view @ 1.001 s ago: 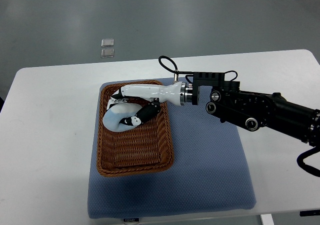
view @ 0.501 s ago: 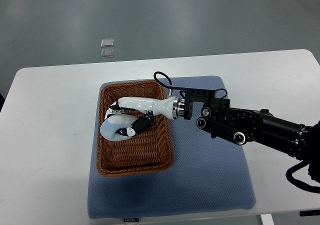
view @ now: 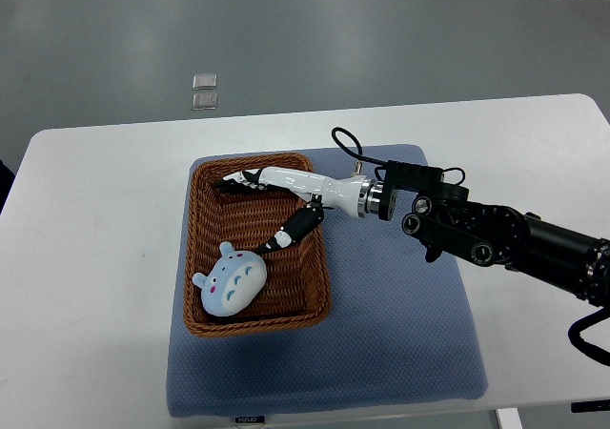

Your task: Place blue toy in brown basket

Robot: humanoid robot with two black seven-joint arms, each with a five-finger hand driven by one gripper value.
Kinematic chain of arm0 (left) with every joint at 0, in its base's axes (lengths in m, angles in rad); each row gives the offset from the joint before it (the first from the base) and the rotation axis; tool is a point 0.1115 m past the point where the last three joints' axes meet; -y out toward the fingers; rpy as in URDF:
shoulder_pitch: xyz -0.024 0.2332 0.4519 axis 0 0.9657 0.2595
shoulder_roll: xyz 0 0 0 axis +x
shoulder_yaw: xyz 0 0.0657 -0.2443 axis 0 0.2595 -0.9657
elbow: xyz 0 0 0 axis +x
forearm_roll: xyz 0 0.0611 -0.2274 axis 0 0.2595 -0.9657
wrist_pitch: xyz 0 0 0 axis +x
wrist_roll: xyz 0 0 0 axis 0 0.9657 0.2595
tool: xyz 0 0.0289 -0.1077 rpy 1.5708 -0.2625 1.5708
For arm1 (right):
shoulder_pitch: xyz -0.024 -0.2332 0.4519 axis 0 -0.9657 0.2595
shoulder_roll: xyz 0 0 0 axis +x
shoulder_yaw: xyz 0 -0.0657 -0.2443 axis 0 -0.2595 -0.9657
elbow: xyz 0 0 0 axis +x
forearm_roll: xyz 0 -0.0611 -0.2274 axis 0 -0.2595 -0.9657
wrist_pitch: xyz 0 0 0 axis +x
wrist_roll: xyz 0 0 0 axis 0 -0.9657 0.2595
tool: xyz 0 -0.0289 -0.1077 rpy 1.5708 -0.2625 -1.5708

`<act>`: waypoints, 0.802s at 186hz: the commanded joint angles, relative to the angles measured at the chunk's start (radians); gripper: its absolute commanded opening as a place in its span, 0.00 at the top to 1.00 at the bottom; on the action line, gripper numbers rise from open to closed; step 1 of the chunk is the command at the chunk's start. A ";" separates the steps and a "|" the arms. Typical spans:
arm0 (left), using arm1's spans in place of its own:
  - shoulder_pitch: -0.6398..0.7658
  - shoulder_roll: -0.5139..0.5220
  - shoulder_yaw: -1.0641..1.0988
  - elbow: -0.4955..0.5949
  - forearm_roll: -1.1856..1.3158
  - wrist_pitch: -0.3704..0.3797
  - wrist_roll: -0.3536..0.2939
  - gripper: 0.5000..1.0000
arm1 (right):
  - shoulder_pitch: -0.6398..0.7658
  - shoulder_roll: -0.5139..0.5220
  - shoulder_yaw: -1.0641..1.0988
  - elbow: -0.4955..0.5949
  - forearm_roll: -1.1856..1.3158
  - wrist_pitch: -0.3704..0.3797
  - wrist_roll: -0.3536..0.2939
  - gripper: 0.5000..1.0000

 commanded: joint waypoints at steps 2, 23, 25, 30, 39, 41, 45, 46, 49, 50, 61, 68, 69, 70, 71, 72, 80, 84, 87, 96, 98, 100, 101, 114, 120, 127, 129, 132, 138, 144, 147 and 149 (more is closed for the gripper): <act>0.001 0.000 0.000 0.000 0.000 0.000 -0.001 0.00 | -0.001 -0.027 0.047 0.000 0.152 0.027 -0.018 0.20; -0.001 0.000 0.000 0.000 0.000 0.000 -0.001 0.00 | -0.010 -0.070 0.101 0.000 0.287 0.070 -0.103 0.17; 0.001 0.000 0.000 0.000 0.000 0.000 -0.001 0.00 | -0.013 -0.073 0.108 0.000 0.299 0.074 -0.110 0.17; 0.001 0.000 0.000 0.000 0.000 0.000 0.001 0.00 | -0.027 -0.083 0.129 0.000 0.337 0.088 -0.127 0.17; -0.001 0.000 0.000 0.000 0.000 0.000 -0.001 0.00 | -0.045 -0.095 0.156 0.000 0.387 0.103 -0.144 0.17; -0.001 0.000 0.000 0.000 0.000 0.000 -0.001 0.00 | -0.050 -0.098 0.162 0.000 0.399 0.108 -0.149 0.17; 0.001 0.000 0.000 0.000 0.000 0.000 -0.001 0.00 | -0.059 -0.104 0.176 -0.001 0.425 0.120 -0.156 0.17; -0.001 0.000 0.000 0.000 0.000 0.000 -0.001 0.00 | -0.062 -0.107 0.182 -0.001 0.439 0.126 -0.161 0.17; 0.001 0.000 0.000 0.000 0.000 0.000 0.001 0.00 | -0.067 -0.112 0.188 -0.001 0.449 0.134 -0.167 0.17; -0.001 0.000 0.000 0.000 0.000 0.000 -0.001 0.00 | -0.071 -0.115 0.194 -0.001 0.463 0.140 -0.172 0.17; -0.001 0.000 0.000 0.000 0.000 0.000 -0.001 0.00 | -0.090 -0.132 0.217 -0.005 0.537 0.171 -0.210 0.17; 0.001 0.000 0.000 0.000 0.000 0.000 -0.001 0.00 | -0.105 -0.141 0.231 -0.006 0.604 0.186 -0.250 0.17; 0.001 0.000 0.000 0.000 0.000 0.000 -0.001 0.00 | -0.105 -0.141 0.231 -0.006 0.604 0.186 -0.250 0.17; -0.001 0.000 0.000 0.000 0.000 0.000 0.001 0.00 | -0.109 -0.142 0.234 -0.006 0.623 0.186 -0.262 0.18; -0.001 0.000 0.000 0.000 0.000 0.000 0.001 0.00 | -0.109 -0.142 0.234 -0.006 0.623 0.186 -0.262 0.18; -0.001 0.000 0.000 0.000 0.000 0.000 -0.001 0.00 | -0.111 -0.145 0.236 -0.008 0.643 0.189 -0.274 0.17; -0.001 0.000 0.000 0.000 0.000 0.000 -0.001 0.00 | -0.123 -0.156 0.239 -0.012 0.721 0.191 -0.319 0.17; -0.001 0.000 0.000 0.000 0.000 0.000 -0.001 0.00 | -0.126 -0.164 0.239 -0.018 0.762 0.191 -0.339 0.18; -0.001 0.000 0.000 0.000 0.000 0.000 -0.001 0.00 | -0.129 -0.167 0.239 -0.021 0.779 0.191 -0.347 0.17; -0.001 0.000 0.000 0.000 0.000 0.000 0.001 0.00 | -0.134 -0.184 0.239 -0.047 0.865 0.186 -0.376 0.17; 0.001 0.000 0.000 0.000 0.000 0.000 0.001 0.00 | -0.136 -0.187 0.240 -0.054 0.880 0.186 -0.379 0.17; -0.001 0.000 0.000 0.000 0.000 0.000 -0.001 0.00 | -0.136 -0.190 0.239 -0.061 0.894 0.186 -0.382 0.17; -0.001 0.000 0.000 0.000 0.000 0.000 -0.001 0.00 | -0.136 -0.190 0.239 -0.061 0.894 0.186 -0.382 0.17; -0.001 0.000 0.000 0.000 0.000 0.000 0.001 0.00 | -0.139 -0.198 0.239 -0.100 0.960 0.186 -0.385 0.17; -0.001 0.000 0.000 0.000 0.000 0.000 0.001 0.00 | -0.139 -0.198 0.239 -0.120 0.979 0.186 -0.385 0.17; -0.001 0.000 0.000 0.000 0.000 0.000 -0.001 0.00 | -0.142 -0.195 0.239 -0.139 0.989 0.183 -0.383 0.17; -0.001 0.000 0.000 0.000 0.000 0.000 0.001 0.00 | -0.143 -0.195 0.239 -0.144 0.989 0.182 -0.380 0.17; -0.001 0.000 0.000 0.000 0.000 0.000 -0.001 0.00 | -0.143 -0.193 0.240 -0.149 0.989 0.182 -0.379 0.17; 0.001 0.000 0.000 0.000 0.000 0.000 -0.001 0.00 | -0.146 -0.190 0.240 -0.159 0.989 0.185 -0.374 0.17; -0.001 0.000 0.000 0.000 0.000 0.000 -0.001 0.00 | -0.148 -0.188 0.242 -0.164 0.989 0.192 -0.371 0.17; -0.001 0.000 0.000 0.000 0.000 0.000 0.001 0.00 | -0.148 -0.187 0.242 -0.164 0.991 0.194 -0.371 0.17; 0.001 0.000 0.000 0.000 0.000 0.000 -0.001 0.00 | -0.148 -0.187 0.242 -0.164 0.991 0.195 -0.371 0.17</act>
